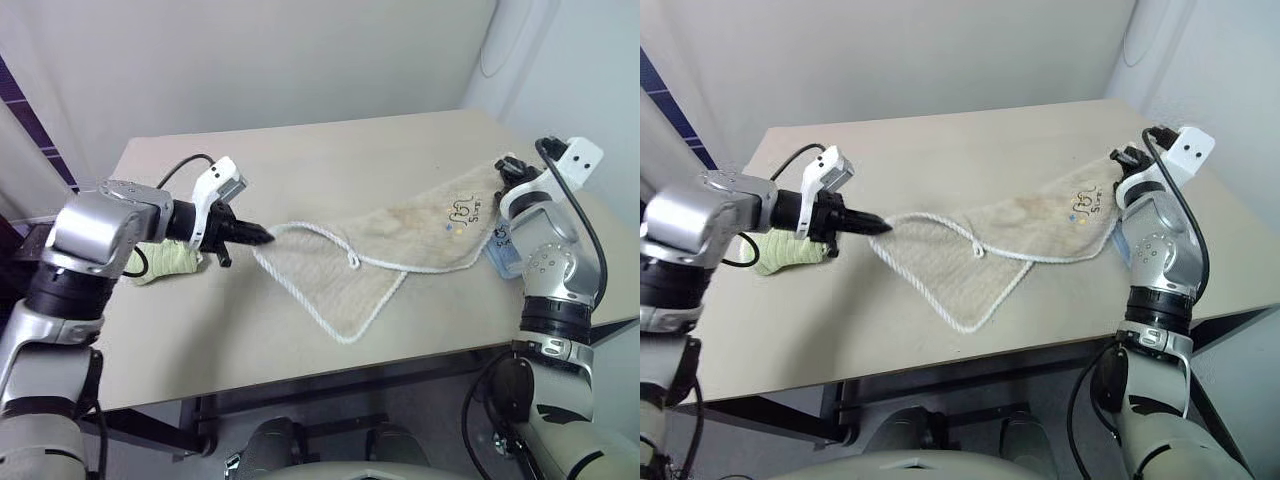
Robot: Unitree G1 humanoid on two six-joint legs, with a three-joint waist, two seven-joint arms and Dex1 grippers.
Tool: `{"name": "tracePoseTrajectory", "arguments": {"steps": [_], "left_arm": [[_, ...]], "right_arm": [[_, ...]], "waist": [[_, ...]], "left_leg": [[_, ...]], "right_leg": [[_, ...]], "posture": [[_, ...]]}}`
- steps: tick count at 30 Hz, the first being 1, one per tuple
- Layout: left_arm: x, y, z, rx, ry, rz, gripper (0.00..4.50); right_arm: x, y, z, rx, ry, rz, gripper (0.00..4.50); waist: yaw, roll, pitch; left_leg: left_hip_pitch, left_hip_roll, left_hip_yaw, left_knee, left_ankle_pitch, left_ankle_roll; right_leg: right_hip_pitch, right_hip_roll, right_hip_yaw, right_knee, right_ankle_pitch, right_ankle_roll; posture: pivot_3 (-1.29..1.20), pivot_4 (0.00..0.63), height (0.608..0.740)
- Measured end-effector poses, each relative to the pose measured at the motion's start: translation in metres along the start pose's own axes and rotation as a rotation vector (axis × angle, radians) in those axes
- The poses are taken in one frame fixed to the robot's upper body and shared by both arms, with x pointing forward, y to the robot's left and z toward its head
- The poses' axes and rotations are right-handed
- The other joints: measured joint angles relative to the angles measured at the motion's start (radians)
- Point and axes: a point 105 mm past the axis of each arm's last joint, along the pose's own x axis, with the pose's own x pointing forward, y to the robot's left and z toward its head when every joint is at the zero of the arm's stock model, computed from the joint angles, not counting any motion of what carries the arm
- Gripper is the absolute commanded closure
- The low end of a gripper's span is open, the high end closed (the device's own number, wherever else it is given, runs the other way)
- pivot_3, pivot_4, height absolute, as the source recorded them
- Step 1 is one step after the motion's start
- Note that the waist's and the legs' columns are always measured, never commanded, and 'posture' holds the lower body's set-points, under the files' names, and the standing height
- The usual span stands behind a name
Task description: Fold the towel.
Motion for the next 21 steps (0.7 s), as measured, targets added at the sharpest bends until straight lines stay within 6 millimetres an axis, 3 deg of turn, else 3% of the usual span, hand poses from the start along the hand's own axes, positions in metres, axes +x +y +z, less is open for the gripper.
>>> {"name": "tracePoseTrajectory", "arguments": {"steps": [4,7,11,15,19,20,21], "left_arm": [[0.022,0.048,-0.032,0.014,-0.052,0.204,4.47],[0.026,0.07,-0.04,0.01,-0.077,0.346,4.47],[0.026,0.079,-0.032,0.036,-0.143,0.434,4.47],[0.029,0.082,-0.017,0.047,-0.199,0.475,4.47],[0.034,0.079,-0.01,0.056,-0.226,0.469,4.47],[0.035,0.079,-0.01,0.058,-0.225,0.466,4.5],[0.037,0.077,-0.01,0.07,-0.222,0.463,4.5]], "right_arm": [[0.0,0.017,0.0,0.061,0.053,0.095,4.5],[0.0,0.031,0.003,0.099,0.082,0.154,4.5],[-0.001,0.038,-0.005,0.101,0.15,0.18,4.5],[-0.002,0.034,-0.037,0.066,0.323,0.161,4.5],[-0.003,0.026,-0.052,0.067,0.383,0.133,4.5],[-0.003,0.024,-0.055,0.068,0.392,0.127,3.98],[-0.003,0.023,-0.058,0.068,0.402,0.12,3.78]], "waist": [[0.001,-0.001,0.0],[0.001,-0.002,0.001],[0.002,-0.003,0.001],[0.001,-0.003,0.001],[-0.001,-0.003,0.001],[-0.001,-0.003,0.001],[-0.001,-0.003,0.001]], "left_leg": [[-0.005,0.0,0.001,0.0,0.0,0.0],[-0.009,0.0,0.003,0.0,0.002,0.003],[-0.01,0.0,0.004,0.001,0.001,0.004],[-0.01,0.0,0.004,0.003,0.001,0.004],[-0.009,0.0,0.004,0.003,0.002,0.004],[-0.009,0.0,0.004,0.003,0.002,0.004],[-0.009,0.0,0.004,0.003,0.002,0.005]], "right_leg": [[-0.005,0.0,0.0,0.0,0.0,0.0],[-0.006,-0.001,0.0,0.001,0.002,0.004],[-0.007,-0.001,0.0,0.001,0.003,0.005],[-0.006,-0.001,0.0,0.002,0.003,0.005],[-0.005,0.0,0.0,0.002,0.004,0.005],[-0.004,0.0,0.0,0.002,0.004,0.006],[-0.004,0.0,0.0,0.002,0.004,0.006]], "posture": [[0.0,0.0,0.721],[0.0,0.0,0.721],[0.0,0.0,0.721],[0.0,0.0,0.721],[0.0,0.0,0.721],[0.0,0.0,0.721],[0.0,0.0,0.721]]}}
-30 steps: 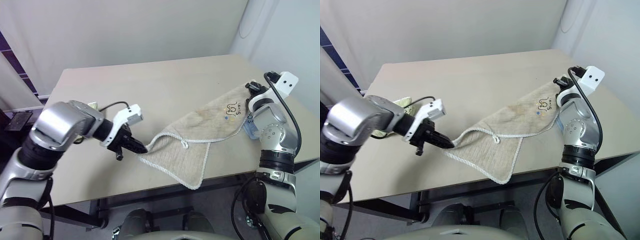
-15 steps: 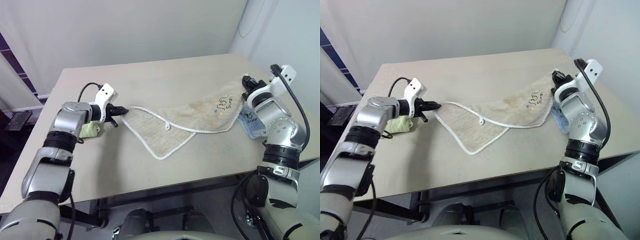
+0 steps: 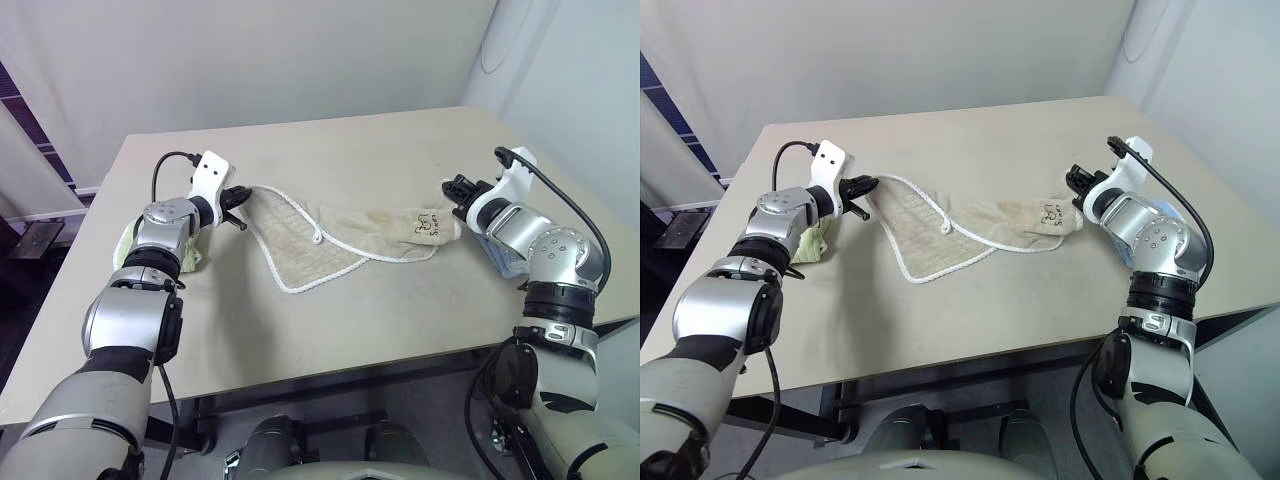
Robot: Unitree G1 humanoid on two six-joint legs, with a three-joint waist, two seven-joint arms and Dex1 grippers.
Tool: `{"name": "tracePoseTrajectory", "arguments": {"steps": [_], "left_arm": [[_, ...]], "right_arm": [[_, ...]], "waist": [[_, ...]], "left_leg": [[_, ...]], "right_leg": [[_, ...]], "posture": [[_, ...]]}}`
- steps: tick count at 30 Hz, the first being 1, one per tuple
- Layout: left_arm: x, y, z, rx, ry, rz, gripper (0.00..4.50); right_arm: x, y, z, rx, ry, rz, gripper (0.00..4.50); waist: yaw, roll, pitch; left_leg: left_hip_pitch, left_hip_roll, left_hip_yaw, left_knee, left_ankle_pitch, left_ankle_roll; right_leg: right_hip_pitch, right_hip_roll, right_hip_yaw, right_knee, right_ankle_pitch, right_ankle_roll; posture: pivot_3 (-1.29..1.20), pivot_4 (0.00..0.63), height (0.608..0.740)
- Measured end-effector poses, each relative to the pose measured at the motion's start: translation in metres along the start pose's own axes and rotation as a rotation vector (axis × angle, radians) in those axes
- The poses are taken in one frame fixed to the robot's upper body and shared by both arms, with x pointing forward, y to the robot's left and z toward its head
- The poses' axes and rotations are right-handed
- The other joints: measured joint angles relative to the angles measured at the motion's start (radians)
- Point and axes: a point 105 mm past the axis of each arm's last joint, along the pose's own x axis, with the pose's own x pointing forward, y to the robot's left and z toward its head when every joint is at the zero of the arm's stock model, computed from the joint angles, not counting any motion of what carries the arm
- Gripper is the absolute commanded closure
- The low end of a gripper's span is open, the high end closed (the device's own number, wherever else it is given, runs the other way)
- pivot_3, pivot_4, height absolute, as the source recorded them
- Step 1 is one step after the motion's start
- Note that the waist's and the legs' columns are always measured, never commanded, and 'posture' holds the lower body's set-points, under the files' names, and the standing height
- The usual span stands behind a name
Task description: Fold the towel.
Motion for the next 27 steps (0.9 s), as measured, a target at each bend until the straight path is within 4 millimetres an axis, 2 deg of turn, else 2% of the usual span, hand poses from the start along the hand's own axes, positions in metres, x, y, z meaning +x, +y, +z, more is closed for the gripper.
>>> {"name": "tracePoseTrajectory", "arguments": {"steps": [5,8,9,10,13,17,19,22,23,25,27], "left_arm": [[0.004,-0.008,0.005,0.024,-0.031,-0.027,4.5],[0.005,-0.008,0.01,0.023,-0.072,-0.007,4.5],[0.006,-0.007,0.014,0.026,-0.095,0.011,4.5],[0.006,-0.006,0.016,0.028,-0.111,0.022,4.5],[0.007,-0.002,0.032,0.036,-0.188,0.074,4.5],[0.005,0.007,0.066,0.059,-0.292,0.122,4.5],[0.005,0.007,0.074,0.077,-0.315,0.122,4.5],[0.006,0.002,0.068,0.096,-0.303,0.098,4.5],[0.006,0.0,0.063,0.101,-0.292,0.091,4.5],[0.007,-0.005,0.052,0.095,-0.272,0.072,4.5],[0.011,-0.012,0.048,0.084,-0.268,0.05,4.5]], "right_arm": [[0.007,-0.013,-0.016,0.011,0.038,-0.072,1.96],[0.007,-0.016,-0.013,0.018,0.011,-0.079,0.88],[0.007,-0.015,-0.01,0.023,-0.006,-0.073,0.39],[0.007,-0.015,-0.009,0.027,-0.016,-0.069,0.15],[0.005,-0.012,0.001,0.045,-0.064,-0.044,0.05],[0.002,-0.003,0.009,0.056,-0.095,0.017,0.05],[-0.001,-0.001,0.013,-0.103,-0.125,-0.015,0.05],[-0.011,-0.009,0.014,-0.46,-0.176,-0.078,0.05],[-0.014,-0.01,0.01,-0.53,-0.182,-0.069,0.05],[-0.02,-0.002,-0.003,-0.595,-0.167,0.017,0.05],[-0.031,0.015,-0.014,-0.616,-0.151,0.159,0.05]], "waist": [[0.0,0.0,0.0],[0.0,0.0,0.0],[0.0,0.0,0.0],[0.0,0.0,0.0],[0.0,0.0,0.0],[0.0,0.0,0.0],[-0.001,0.0,0.0],[0.001,0.0,0.0],[-0.001,0.0,0.0],[-0.002,-0.001,0.0],[-0.002,-0.001,0.001]], "left_leg": [[0.0,0.0,0.0,0.0,0.0,0.0],[0.0,0.0,0.0,0.0,0.0,0.0],[0.001,0.0,0.0,0.0,0.0,0.0],[0.001,0.0,0.0,0.0,0.0,0.0],[0.001,0.0,0.0,0.001,0.0,0.0],[0.002,0.0,0.0,0.001,0.0,0.0],[0.004,0.0,0.0,0.0,0.0,0.0],[0.004,0.0,0.0,0.0,0.0,0.0],[0.003,0.0,0.0,0.0,0.0,0.0],[0.003,0.0,0.0,0.0,0.0,0.0],[0.003,0.0,-0.001,0.001,0.0,0.0]], "right_leg": [[0.001,0.0,0.0,0.0,0.001,0.001],[0.001,0.0,0.0,0.0,0.001,0.001],[0.001,0.0,0.0,0.0,0.001,0.002],[0.001,0.0,0.0,0.0,0.001,0.002],[0.002,0.001,0.0,0.0,0.001,0.002],[0.003,0.001,0.0,0.0,0.001,0.002],[0.004,0.001,0.0,0.0,0.001,0.002],[0.004,0.001,-0.001,-0.001,0.001,0.002],[0.004,0.001,-0.001,-0.001,0.001,0.002],[0.004,0.001,-0.001,-0.001,0.001,0.002],[0.004,0.001,-0.001,0.0,0.001,0.002]], "posture": [[0.0,0.0,0.721],[0.0,0.0,0.721],[0.0,0.0,0.721],[0.0,0.0,0.721],[0.0,0.0,0.721],[0.0,0.0,0.721],[0.0,0.0,0.721],[0.0,0.0,0.721],[0.0,0.0,0.721],[0.0,0.0,0.721],[0.0,0.0,0.721]]}}
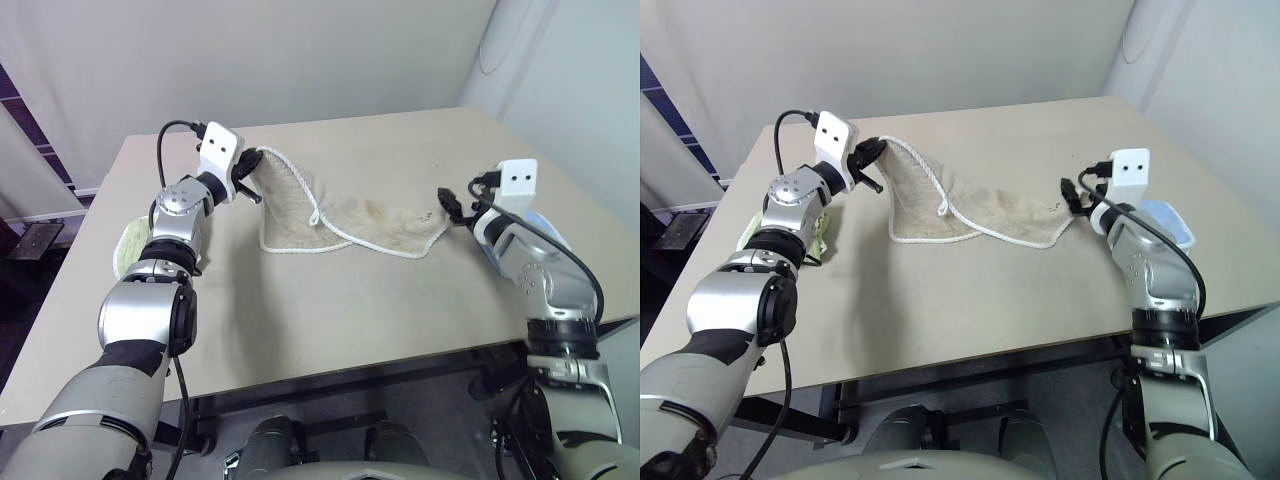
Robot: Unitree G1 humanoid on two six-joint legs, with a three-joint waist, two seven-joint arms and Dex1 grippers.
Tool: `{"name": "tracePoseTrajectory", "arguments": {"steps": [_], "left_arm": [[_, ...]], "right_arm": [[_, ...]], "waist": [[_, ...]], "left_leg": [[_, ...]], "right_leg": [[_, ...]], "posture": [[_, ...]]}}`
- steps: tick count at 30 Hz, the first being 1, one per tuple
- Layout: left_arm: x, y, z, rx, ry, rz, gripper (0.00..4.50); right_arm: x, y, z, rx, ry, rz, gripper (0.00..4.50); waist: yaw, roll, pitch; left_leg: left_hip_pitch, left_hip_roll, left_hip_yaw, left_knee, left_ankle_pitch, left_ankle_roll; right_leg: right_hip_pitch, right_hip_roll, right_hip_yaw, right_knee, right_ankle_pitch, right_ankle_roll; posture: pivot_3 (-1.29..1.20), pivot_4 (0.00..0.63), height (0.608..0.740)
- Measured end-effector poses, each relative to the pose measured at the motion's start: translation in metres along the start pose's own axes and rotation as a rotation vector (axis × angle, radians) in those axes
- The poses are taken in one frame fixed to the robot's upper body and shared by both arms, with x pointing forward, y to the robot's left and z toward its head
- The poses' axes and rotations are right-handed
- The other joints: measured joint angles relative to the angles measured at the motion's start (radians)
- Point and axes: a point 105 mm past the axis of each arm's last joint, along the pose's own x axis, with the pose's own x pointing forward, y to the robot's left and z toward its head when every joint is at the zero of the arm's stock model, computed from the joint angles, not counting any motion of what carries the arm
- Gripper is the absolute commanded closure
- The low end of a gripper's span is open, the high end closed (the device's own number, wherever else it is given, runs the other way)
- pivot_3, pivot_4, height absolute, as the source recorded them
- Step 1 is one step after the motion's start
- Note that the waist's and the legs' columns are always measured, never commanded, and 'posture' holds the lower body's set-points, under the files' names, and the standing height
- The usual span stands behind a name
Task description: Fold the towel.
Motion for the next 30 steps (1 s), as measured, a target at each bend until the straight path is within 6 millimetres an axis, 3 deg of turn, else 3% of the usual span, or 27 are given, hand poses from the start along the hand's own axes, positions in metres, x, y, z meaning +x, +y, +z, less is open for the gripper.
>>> {"name": "tracePoseTrajectory", "arguments": {"steps": [4,7,12,14,21,30], "left_arm": [[0.001,-0.003,0.0,0.001,-0.007,-0.008,4.5],[0.001,-0.007,-0.003,-0.004,-0.006,-0.011,4.5],[0.002,-0.013,-0.007,-0.019,-0.002,-0.021,4.5],[0.002,-0.013,-0.007,-0.019,-0.003,-0.02,4.5],[0.002,-0.014,-0.008,-0.021,-0.003,-0.022,4.5],[0.001,-0.014,-0.011,-0.025,0.004,-0.02,4.5]], "right_arm": [[-0.02,0.04,0.009,-0.05,-0.008,0.277,0.05],[-0.019,0.046,-0.013,-0.041,0.1,0.322,0.05],[-0.008,0.03,-0.072,-0.043,0.346,0.235,0.05],[-0.004,0.021,-0.086,-0.041,0.398,0.191,0.05],[0.003,0.001,-0.106,-0.061,0.454,0.102,0.05],[0.017,0.003,-0.104,-0.251,0.439,0.133,0.05]], "waist": [[0.002,-0.002,0.0],[0.002,-0.005,-0.001],[0.005,-0.006,0.0],[0.005,-0.006,0.0],[0.004,-0.006,0.0],[-0.003,-0.006,-0.001]], "left_leg": [[0.001,0.0,-0.001,0.001,0.0,0.0],[0.002,0.001,-0.001,0.002,-0.002,-0.002],[0.002,0.001,-0.002,0.003,-0.002,-0.003],[0.002,0.001,-0.002,0.003,-0.002,-0.003],[0.0,0.001,0.0,0.003,-0.002,-0.002],[0.003,0.001,0.0,0.006,-0.002,-0.003]], "right_leg": [[0.002,0.0,0.0,-0.001,0.0,-0.001],[0.003,0.0,-0.001,-0.002,-0.001,-0.006],[0.001,0.0,-0.001,-0.003,0.002,-0.007],[0.0,0.0,-0.001,-0.003,0.002,-0.006],[0.001,0.0,-0.001,-0.002,0.003,-0.003],[0.002,0.0,-0.001,-0.002,0.004,-0.006]], "posture": [[0.0,0.0,0.721],[0.0,0.0,0.721],[0.0,0.0,0.721],[0.0,0.0,0.721],[0.0,0.0,0.721],[0.0,0.0,0.721]]}}
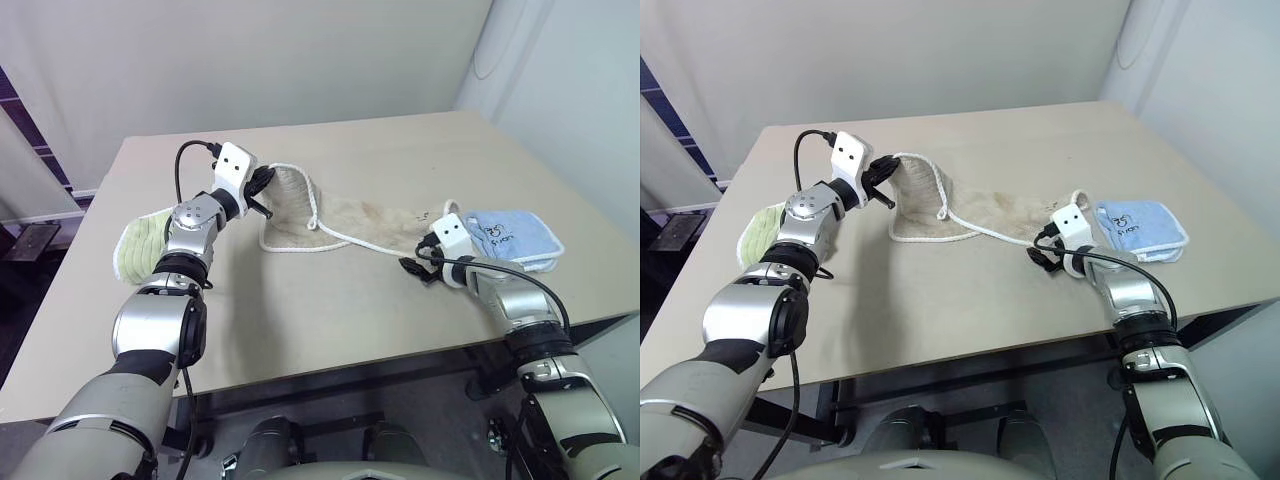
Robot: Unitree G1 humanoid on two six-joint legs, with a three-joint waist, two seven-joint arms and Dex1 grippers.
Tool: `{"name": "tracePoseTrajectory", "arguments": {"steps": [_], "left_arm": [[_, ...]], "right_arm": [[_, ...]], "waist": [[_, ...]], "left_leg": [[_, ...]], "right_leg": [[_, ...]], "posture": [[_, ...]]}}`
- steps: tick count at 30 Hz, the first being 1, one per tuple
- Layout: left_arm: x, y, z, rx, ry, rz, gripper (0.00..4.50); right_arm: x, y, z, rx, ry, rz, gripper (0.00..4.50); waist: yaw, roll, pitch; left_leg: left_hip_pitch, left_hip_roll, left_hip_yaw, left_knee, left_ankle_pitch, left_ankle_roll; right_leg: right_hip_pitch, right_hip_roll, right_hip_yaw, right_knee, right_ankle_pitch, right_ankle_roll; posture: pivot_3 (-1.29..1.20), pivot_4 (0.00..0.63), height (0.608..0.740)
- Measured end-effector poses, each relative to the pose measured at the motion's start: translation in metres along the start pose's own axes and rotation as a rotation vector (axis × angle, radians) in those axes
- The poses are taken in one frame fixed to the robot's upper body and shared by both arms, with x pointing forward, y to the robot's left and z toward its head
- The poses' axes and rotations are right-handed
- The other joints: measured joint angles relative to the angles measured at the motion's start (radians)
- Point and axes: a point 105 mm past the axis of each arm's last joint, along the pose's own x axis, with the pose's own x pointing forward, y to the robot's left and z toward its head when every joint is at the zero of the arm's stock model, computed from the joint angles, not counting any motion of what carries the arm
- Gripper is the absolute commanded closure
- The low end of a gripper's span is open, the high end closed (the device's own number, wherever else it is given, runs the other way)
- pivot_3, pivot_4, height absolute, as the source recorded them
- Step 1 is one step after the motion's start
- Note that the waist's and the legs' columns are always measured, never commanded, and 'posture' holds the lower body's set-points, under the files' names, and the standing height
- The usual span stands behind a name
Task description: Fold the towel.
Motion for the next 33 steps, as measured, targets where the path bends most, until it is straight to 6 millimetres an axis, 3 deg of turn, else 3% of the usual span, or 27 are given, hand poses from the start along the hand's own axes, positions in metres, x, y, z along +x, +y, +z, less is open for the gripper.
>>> {"name": "tracePoseTrajectory", "arguments": {"steps": [3,6,12,14,15,16,17,19,20,21,22,23,24,25,27,28,29,30,32,33], "left_arm": [[0.0,0.0,0.0,0.0,0.001,0.001,4.5],[-0.001,0.001,-0.001,0.001,0.002,0.003,4.5],[-0.004,0.005,-0.002,0.005,0.008,0.011,4.5],[-0.006,0.007,-0.004,0.006,0.014,0.017,4.5],[-0.007,0.008,-0.005,0.006,0.018,0.02,4.5],[-0.008,0.009,-0.006,0.007,0.019,0.021,4.5],[-0.008,0.009,-0.006,0.006,0.02,0.023,4.5],[-0.01,0.011,-0.007,0.007,0.022,0.027,4.5],[-0.01,0.012,-0.007,0.007,0.023,0.029,4.5],[-0.011,0.011,-0.009,0.004,0.028,0.028,4.5],[-0.01,0.011,-0.008,0.005,0.027,0.028,4.5],[-0.008,0.01,-0.006,0.006,0.02,0.024,4.5],[-0.01,0.011,-0.007,0.006,0.024,0.026,4.5],[-0.013,0.016,-0.008,0.009,0.03,0.039,4.5],[-0.015,0.02,-0.008,0.011,0.033,0.049,4.5],[-0.015,0.02,-0.008,0.01,0.033,0.05,4.5],[-0.015,0.019,-0.008,0.009,0.032,0.047,4.5],[-0.015,0.019,-0.008,0.007,0.032,0.045,4.5],[-0.012,0.014,-0.007,0.0,0.029,0.029,4.5],[-0.011,0.012,-0.008,-0.003,0.03,0.018,4.5]], "right_arm": [[0.004,-0.001,0.002,-0.039,0.009,-0.003,0.05],[0.01,0.0,0.004,-0.051,0.023,-0.001,0.6],[0.019,0.001,0.004,-0.038,0.052,0.005,2.71],[0.02,0.0,0.004,-0.033,0.06,0.004,3.43],[0.021,0.001,0.003,-0.029,0.064,0.005,3.78],[0.021,0.0,0.002,-0.022,0.071,0.004,4.14],[0.021,0.0,0.002,-0.015,0.077,0.002,4.43],[0.022,-0.003,0.003,0.008,0.088,-0.012,4.48],[0.022,-0.005,0.003,0.019,0.092,-0.023,4.48],[0.022,-0.006,0.001,0.032,0.097,-0.028,4.48],[0.021,-0.008,0.0,0.041,0.101,-0.034,4.48],[0.018,-0.012,0.0,0.048,0.096,-0.045,4.48],[0.015,-0.015,0.001,0.056,0.085,-0.052,4.48],[0.012,-0.015,0.006,0.078,0.043,-0.048,4.48],[0.002,-0.014,0.013,0.141,-0.045,-0.024,4.48],[-0.003,-0.014,0.021,0.162,-0.094,-0.012,4.48],[-0.011,-0.014,0.034,0.186,-0.167,0.0,4.48],[-0.022,-0.015,0.05,0.194,-0.249,0.013,4.48],[-0.047,-0.021,0.082,0.177,-0.387,0.01,4.48],[-0.059,-0.023,0.094,0.156,-0.443,-0.001,4.48]], "waist": [[-0.001,-0.001,0.0],[-0.001,-0.002,-0.001],[0.004,-0.002,-0.002],[0.011,-0.004,-0.003],[0.018,-0.011,-0.007],[0.024,-0.02,-0.008],[0.027,-0.022,-0.007],[0.03,-0.009,-0.007],[0.028,-0.002,-0.004],[0.024,0.01,-0.005],[0.028,0.018,-0.01],[0.035,0.007,-0.012],[0.037,-0.006,-0.012],[0.04,-0.014,-0.01],[0.031,-0.012,-0.009],[0.025,-0.008,-0.009],[0.021,-0.006,-0.009],[0.012,-0.006,-0.009],[-0.002,-0.006,-0.008],[-0.004,-0.007,-0.008]], "left_leg": [[0.0,0.0,0.0,0.001,0.0,0.0],[0.001,0.001,0.0,0.0,0.0,0.0],[-0.001,0.008,0.01,-0.009,0.0,0.0],[-0.002,0.02,0.031,-0.018,0.0,-0.001],[0.0,0.021,0.046,-0.026,0.001,-0.003],[0.005,0.023,0.062,-0.031,0.003,-0.005],[0.007,0.025,0.068,-0.027,0.006,-0.011],[0.008,0.028,0.023,0.015,0.011,-0.021],[0.001,0.025,-0.003,0.023,0.003,-0.024],[-0.006,0.027,-0.021,0.02,0.0,-0.023],[-0.022,0.034,-0.025,0.003,0.0,-0.022],[-0.018,0.031,-0.009,-0.016,0.001,-0.022],[-0.004,0.014,0.002,-0.034,0.002,-0.02],[-0.002,-0.004,0.002,-0.043,0.009,-0.024],[-0.004,-0.003,0.0,-0.037,0.029,-0.056],[-0.006,-0.001,-0.009,-0.026,0.032,-0.058],[-0.008,-0.001,-0.017,-0.024,0.032,-0.05],[-0.008,-0.002,-0.019,-0.024,0.029,-0.024],[-0.009,-0.003,-0.018,-0.024,0.027,-0.013],[-0.008,-0.003,-0.017,-0.024,0.025,-0.01]], "right_leg": [[0.0,0.0,0.0,0.0,0.003,-0.001],[0.0,0.0,-0.001,-0.001,0.006,-0.002],[0.001,0.001,-0.002,-0.003,0.015,-0.009],[-0.004,0.0,0.0,0.009,0.014,-0.014],[-0.013,-0.001,0.003,0.029,0.003,-0.031],[-0.022,-0.003,0.012,0.035,-0.009,-0.038],[-0.029,-0.006,0.014,0.038,-0.012,-0.029],[-0.029,-0.014,-0.016,0.038,-0.009,-0.033],[-0.024,-0.017,-0.038,0.033,-0.006,-0.034],[-0.01,-0.001,-0.055,0.006,0.013,-0.029],[0.003,0.012,-0.059,0.004,0.028,-0.036],[0.007,0.011,-0.057,0.059,-0.013,-0.038],[0.026,0.013,-0.041,0.07,-0.073,-0.04],[0.025,0.012,-0.02,0.064,-0.107,-0.035],[0.022,0.001,-0.024,0.068,-0.106,-0.042],[0.024,0.003,-0.029,0.069,-0.106,-0.043],[0.025,0.004,-0.033,0.069,-0.106,-0.042],[0.028,0.004,-0.037,0.066,-0.104,-0.04],[0.035,0.005,-0.039,0.054,-0.093,-0.022],[0.036,0.004,-0.039,0.053,-0.092,-0.02]], "posture": [[0.0,0.0,0.721],[0.0,0.0,0.721],[0.0,0.0,0.721],[0.0,0.0,0.721],[0.0,0.0,0.721],[0.0,0.0,0.721],[0.0,0.0,0.721],[0.0,0.0,0.721],[0.0,0.0,0.721],[0.0,0.0,0.721],[0.0,0.0,0.721],[0.0,0.0,0.721],[0.0,0.0,0.721],[0.0,0.0,0.721],[0.0,0.0,0.721],[0.0,0.0,0.721],[0.0,0.0,0.721],[0.0,0.0,0.721],[0.0,0.0,0.721],[0.0,0.0,0.721]]}}
